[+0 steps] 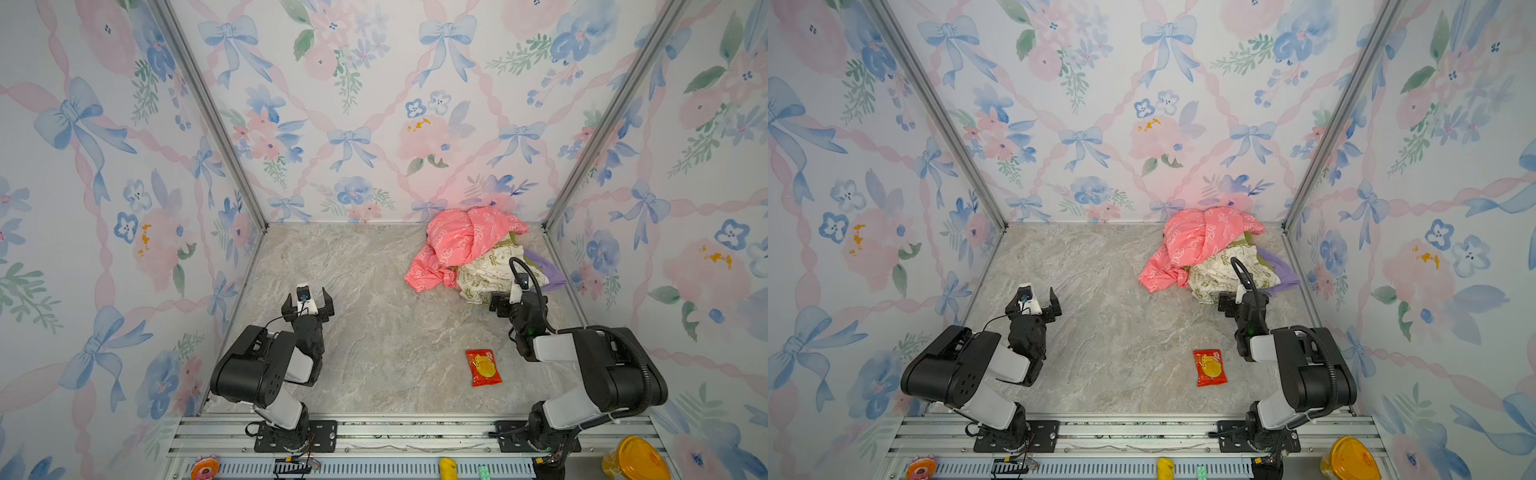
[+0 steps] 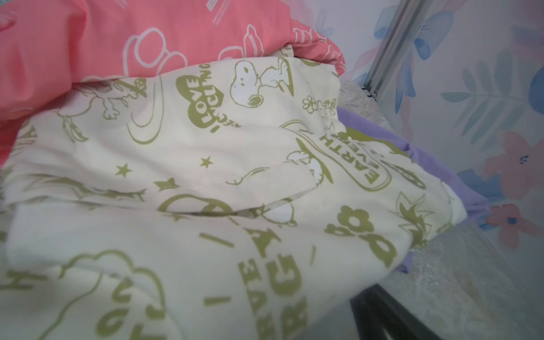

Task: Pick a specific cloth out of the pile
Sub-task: 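Raise both arms from rest toward the cloth pile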

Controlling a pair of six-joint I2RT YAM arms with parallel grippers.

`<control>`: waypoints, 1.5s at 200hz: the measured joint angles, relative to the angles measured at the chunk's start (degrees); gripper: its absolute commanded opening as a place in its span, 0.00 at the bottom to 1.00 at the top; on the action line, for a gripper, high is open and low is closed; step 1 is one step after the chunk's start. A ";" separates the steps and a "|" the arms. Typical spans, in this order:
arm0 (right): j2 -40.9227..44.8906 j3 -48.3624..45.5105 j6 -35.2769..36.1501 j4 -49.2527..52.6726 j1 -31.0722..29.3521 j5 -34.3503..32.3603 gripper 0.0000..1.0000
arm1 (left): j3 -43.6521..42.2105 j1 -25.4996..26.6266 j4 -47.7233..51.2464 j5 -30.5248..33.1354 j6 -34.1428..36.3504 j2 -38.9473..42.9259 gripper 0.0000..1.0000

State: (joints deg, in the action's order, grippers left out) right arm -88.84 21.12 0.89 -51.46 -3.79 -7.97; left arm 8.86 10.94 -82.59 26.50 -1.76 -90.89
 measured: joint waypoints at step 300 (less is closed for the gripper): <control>12.50 0.17 -1.55 8.57 -1.68 -8.00 0.97 | -6.95 -0.46 0.44 -0.85 -0.44 17.03 0.98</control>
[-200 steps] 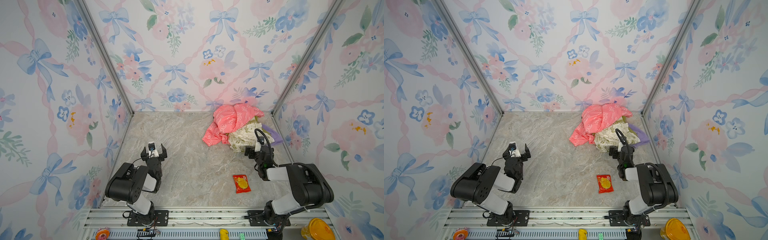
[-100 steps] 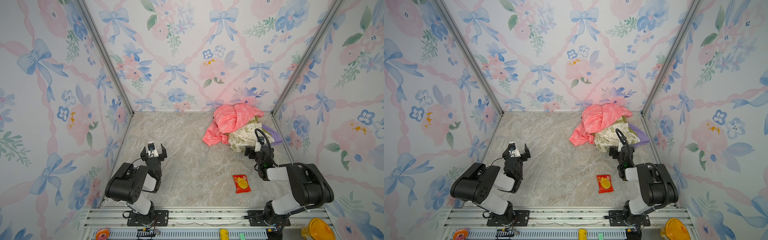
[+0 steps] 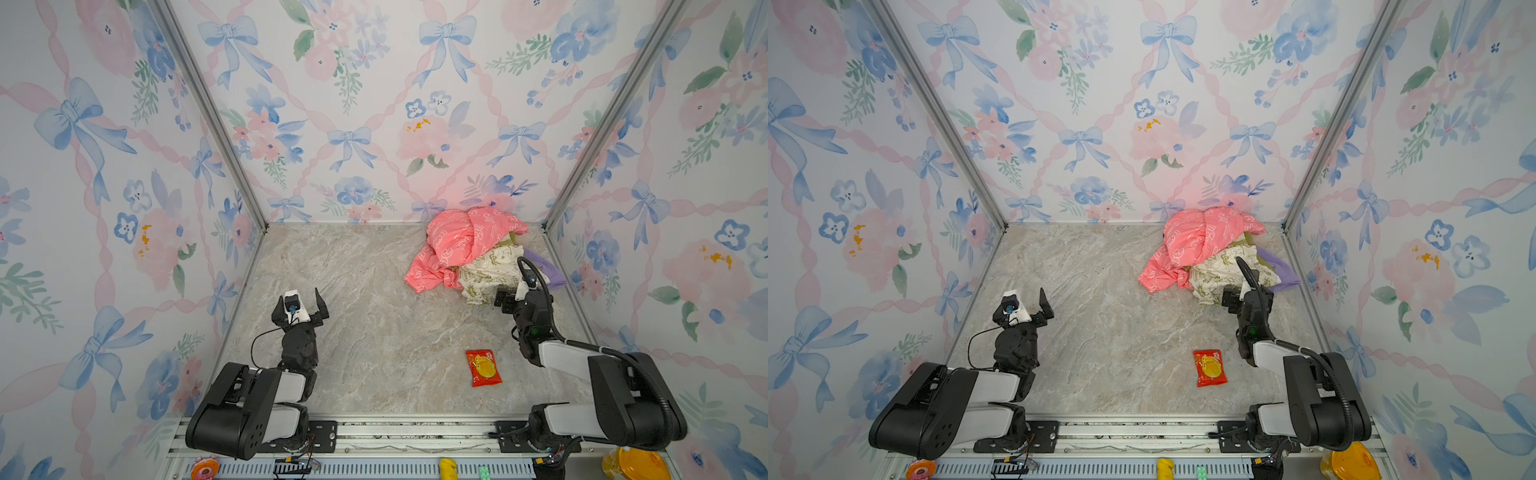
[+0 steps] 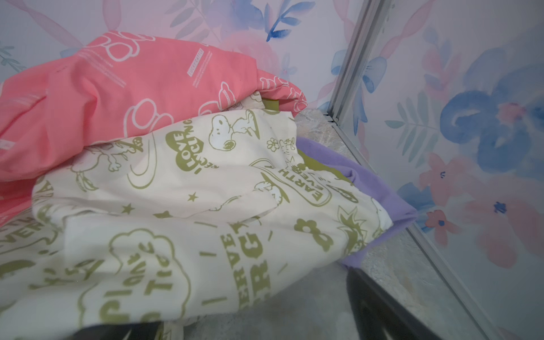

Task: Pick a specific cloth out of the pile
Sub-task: 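Raise both arms from rest toward the cloth pile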

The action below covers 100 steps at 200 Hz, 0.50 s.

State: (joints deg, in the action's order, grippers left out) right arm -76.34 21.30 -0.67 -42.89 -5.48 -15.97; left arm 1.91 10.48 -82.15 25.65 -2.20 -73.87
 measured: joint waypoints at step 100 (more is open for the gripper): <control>30.77 9.07 -11.08 35.69 0.59 0.50 0.97 | -0.46 1.95 8.57 -5.92 -1.92 15.87 0.98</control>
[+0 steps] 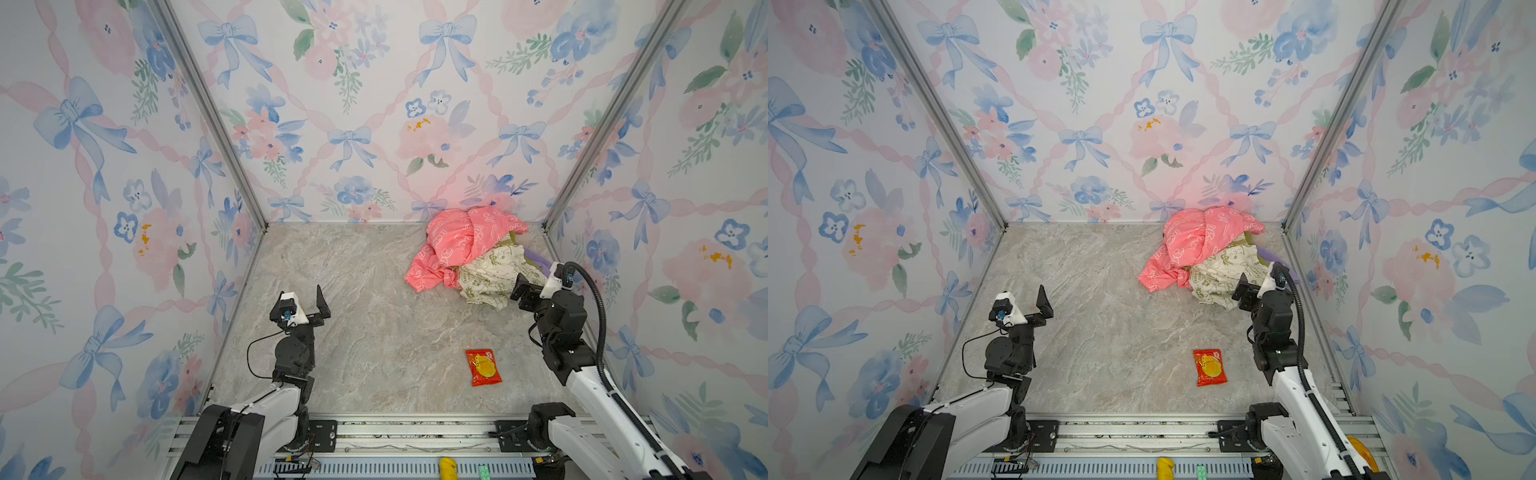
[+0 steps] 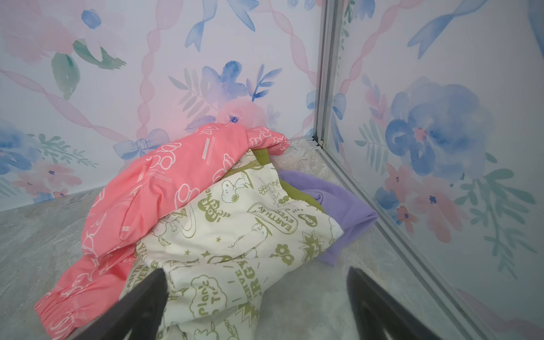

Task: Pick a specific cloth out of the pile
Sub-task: 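Raise both arms from rest toward the cloth pile, then grasp the purple cloth with the right gripper while the left arm extends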

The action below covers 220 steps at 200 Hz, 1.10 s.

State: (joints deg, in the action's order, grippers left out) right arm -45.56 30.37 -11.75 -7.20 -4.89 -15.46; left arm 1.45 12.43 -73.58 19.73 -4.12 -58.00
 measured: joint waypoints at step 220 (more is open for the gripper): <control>-37.27 17.62 -30.34 -1.62 26.93 20.22 0.86 | 26.97 16.44 11.67 -30.05 1.16 -9.03 0.98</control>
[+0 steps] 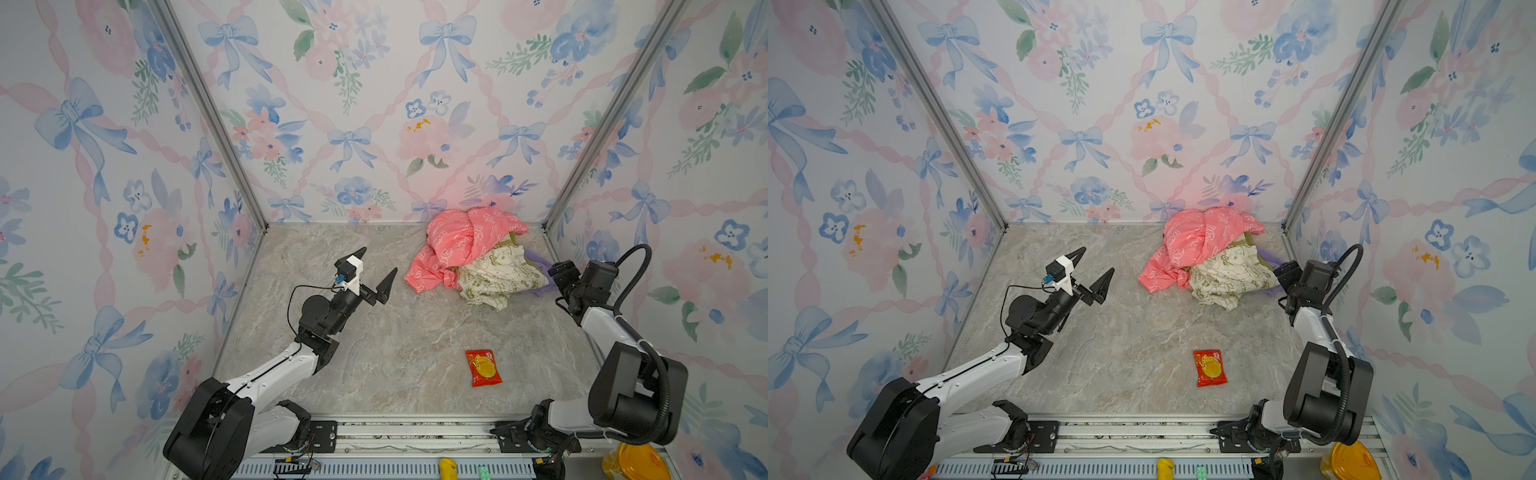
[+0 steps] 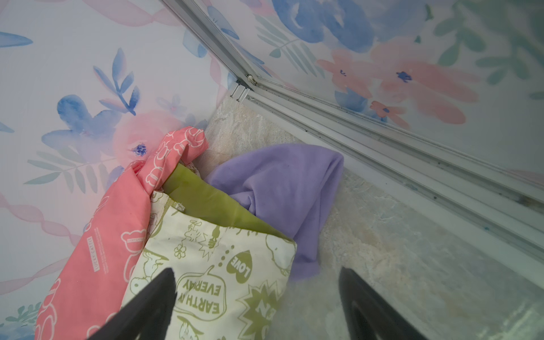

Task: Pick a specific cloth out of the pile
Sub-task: 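Grasp the purple cloth with the right gripper while the left arm extends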

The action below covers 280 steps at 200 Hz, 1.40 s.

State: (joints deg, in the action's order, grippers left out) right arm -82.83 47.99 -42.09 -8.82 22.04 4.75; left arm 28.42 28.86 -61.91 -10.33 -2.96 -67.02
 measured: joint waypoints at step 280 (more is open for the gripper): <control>-24.79 16.20 -9.42 7.82 1.64 -2.16 0.61 | -0.09 0.07 5.90 -7.69 4.52 2.78 0.98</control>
State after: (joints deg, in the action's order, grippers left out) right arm -107.61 64.18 -51.51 -0.99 23.68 2.59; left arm 28.34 28.93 -56.01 -18.02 1.56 -64.25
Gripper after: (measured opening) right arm 0.637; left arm 0.980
